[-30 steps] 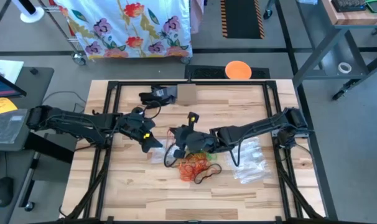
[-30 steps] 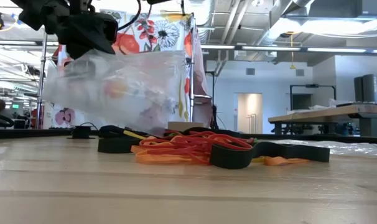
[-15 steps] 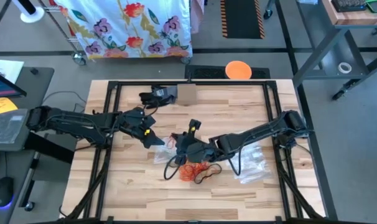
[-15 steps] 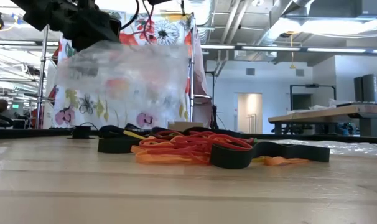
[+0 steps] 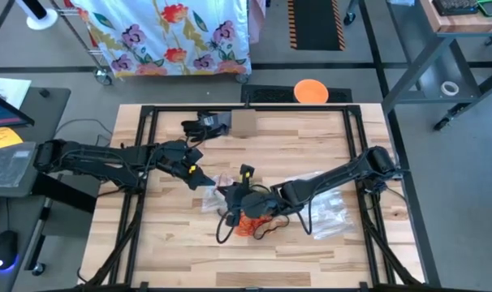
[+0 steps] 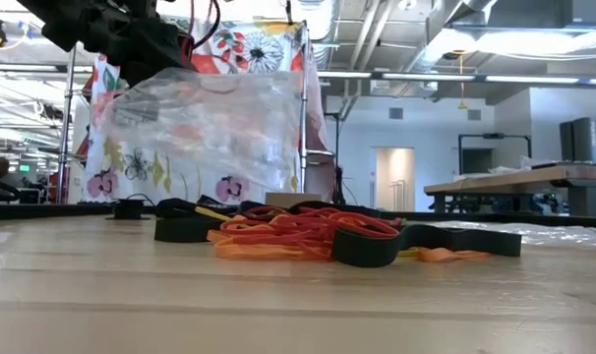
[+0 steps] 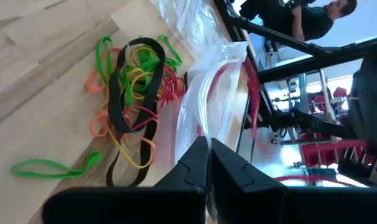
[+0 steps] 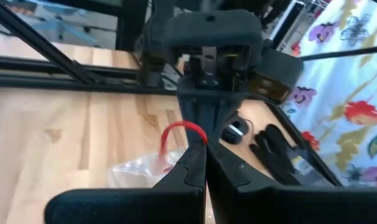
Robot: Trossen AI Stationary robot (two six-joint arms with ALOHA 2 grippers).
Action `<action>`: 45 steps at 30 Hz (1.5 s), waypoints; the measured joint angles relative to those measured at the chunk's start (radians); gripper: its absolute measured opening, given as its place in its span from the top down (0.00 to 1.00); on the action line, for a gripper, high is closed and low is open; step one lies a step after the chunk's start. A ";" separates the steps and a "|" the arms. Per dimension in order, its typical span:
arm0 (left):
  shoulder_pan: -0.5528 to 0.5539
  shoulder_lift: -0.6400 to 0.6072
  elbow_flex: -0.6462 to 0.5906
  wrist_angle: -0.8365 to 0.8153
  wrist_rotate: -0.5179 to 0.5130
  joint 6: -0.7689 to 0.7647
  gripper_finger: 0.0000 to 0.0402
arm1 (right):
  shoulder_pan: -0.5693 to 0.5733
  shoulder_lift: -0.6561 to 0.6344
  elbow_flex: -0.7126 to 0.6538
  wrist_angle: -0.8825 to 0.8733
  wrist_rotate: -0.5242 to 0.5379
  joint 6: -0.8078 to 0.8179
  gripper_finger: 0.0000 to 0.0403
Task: Sort rubber bands
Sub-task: Put the red rubber band into the transparent zip bag
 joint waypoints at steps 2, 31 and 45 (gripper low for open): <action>0.000 0.000 0.000 -0.001 0.003 0.005 1.00 | 0.000 0.000 0.000 0.006 -0.004 0.022 1.00; -0.002 0.000 0.000 0.095 0.056 0.057 1.00 | -0.117 0.012 -0.002 -0.168 -0.271 0.332 1.00; -0.045 0.000 0.000 0.112 0.074 0.088 1.00 | -0.160 0.035 -0.002 -0.195 -0.294 0.341 1.00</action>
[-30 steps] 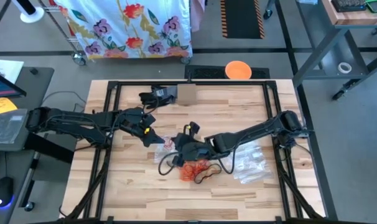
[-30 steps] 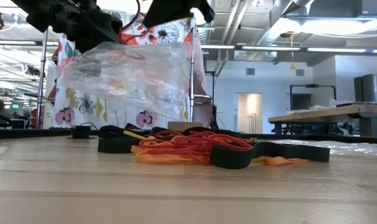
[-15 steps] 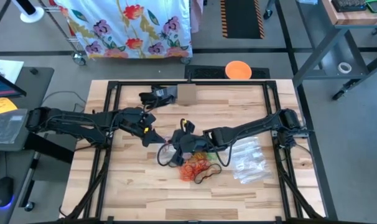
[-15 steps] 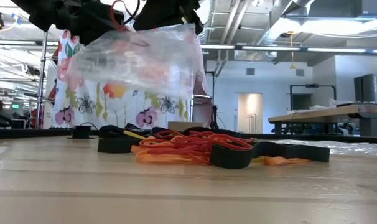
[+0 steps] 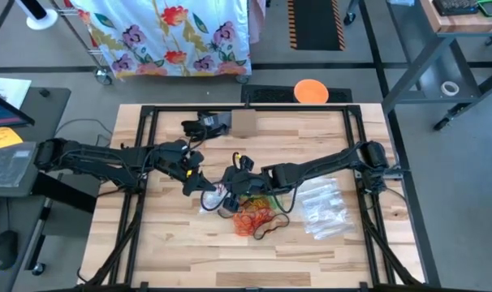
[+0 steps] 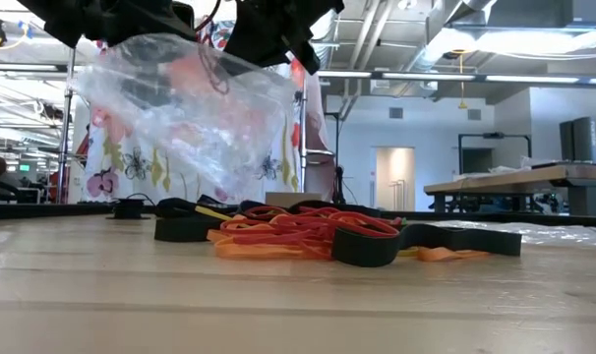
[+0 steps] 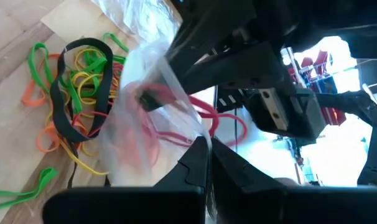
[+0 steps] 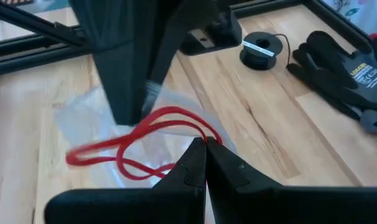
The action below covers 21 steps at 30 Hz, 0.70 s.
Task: Sort rubber bands
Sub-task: Put the red rubber band into the transparent zip bag
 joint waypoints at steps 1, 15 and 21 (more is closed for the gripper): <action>-0.003 0.000 0.000 0.000 -0.001 0.004 1.00 | -0.004 0.000 0.000 0.001 -0.002 0.000 1.00; -0.005 0.000 -0.001 -0.020 -0.036 0.026 1.00 | -0.031 0.081 0.025 -0.026 -0.229 -0.041 1.00; -0.006 0.000 -0.001 -0.074 -0.063 0.062 1.00 | -0.040 0.079 0.059 -0.025 -0.433 -0.060 1.00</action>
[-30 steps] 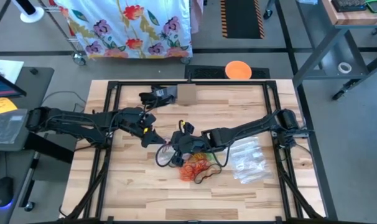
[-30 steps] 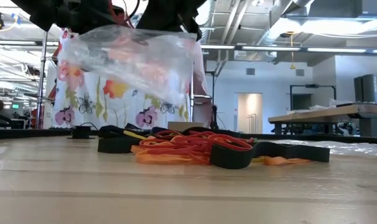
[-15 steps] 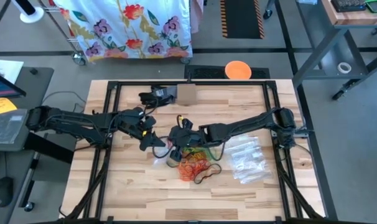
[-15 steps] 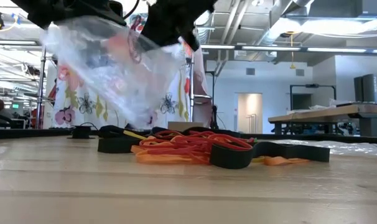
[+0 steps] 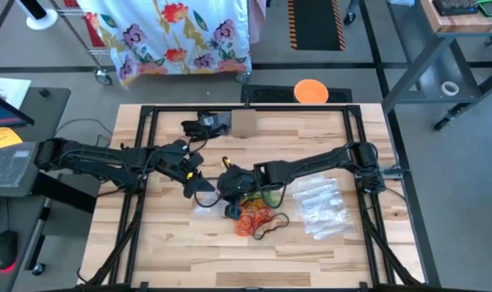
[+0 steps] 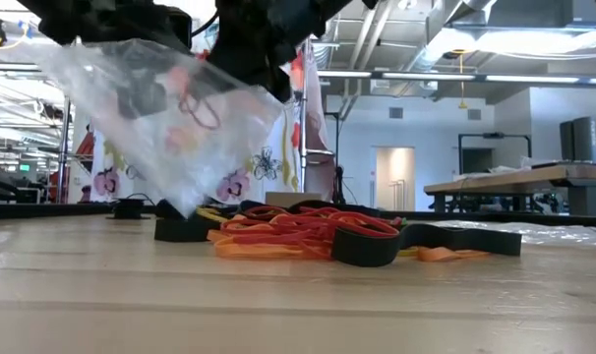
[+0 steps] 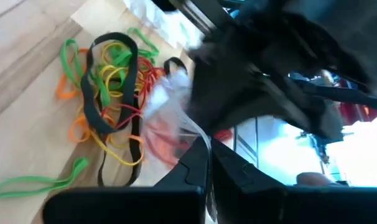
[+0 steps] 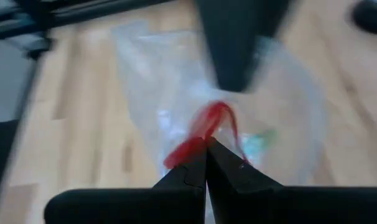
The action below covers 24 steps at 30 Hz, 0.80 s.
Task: Sort rubber bands
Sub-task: Put the red rubber band into the transparent zip bag
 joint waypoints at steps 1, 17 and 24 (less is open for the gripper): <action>0.000 0.000 0.000 0.008 -0.002 0.004 1.00 | -0.002 0.000 0.006 0.002 -0.027 0.000 1.00; 0.000 0.000 0.009 0.116 0.024 0.037 1.00 | -0.007 0.000 0.010 -0.055 0.094 0.051 1.00; -0.002 0.000 0.009 0.072 0.015 0.033 1.00 | -0.011 0.000 0.010 -0.058 0.099 0.050 0.96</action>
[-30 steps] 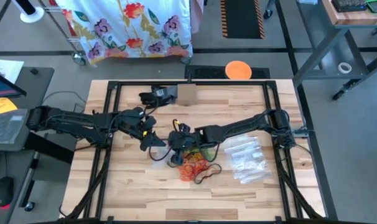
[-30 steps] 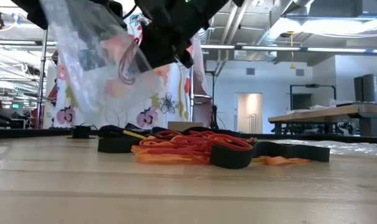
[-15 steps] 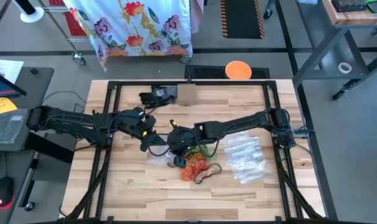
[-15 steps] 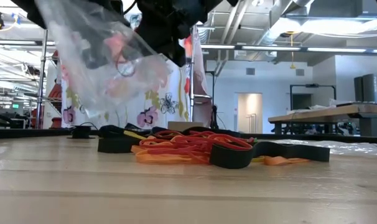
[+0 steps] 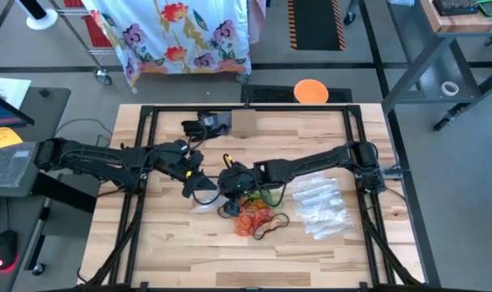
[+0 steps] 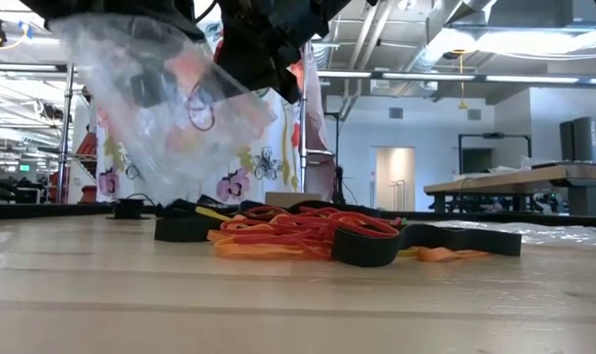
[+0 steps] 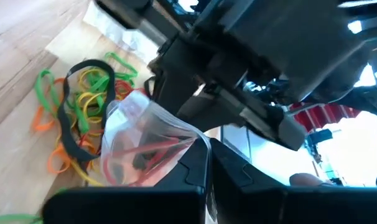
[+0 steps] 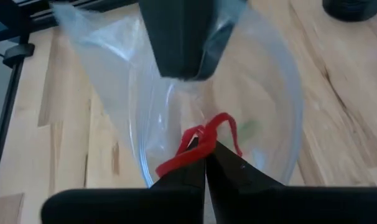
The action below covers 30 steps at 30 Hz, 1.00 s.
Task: Sort rubber bands
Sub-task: Put the red rubber band into the transparent zip bag
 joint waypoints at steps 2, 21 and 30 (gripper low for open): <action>-0.002 0.000 0.000 -0.008 -0.004 0.000 1.00 | -0.001 0.000 0.000 -0.002 0.001 0.001 0.91; -0.007 0.000 0.001 -0.021 -0.007 -0.009 1.00 | 0.015 -0.011 0.123 -0.269 0.117 -0.076 0.69; -0.007 0.000 0.001 -0.012 -0.030 -0.007 1.00 | 0.019 -0.008 0.144 -0.258 0.047 -0.081 0.70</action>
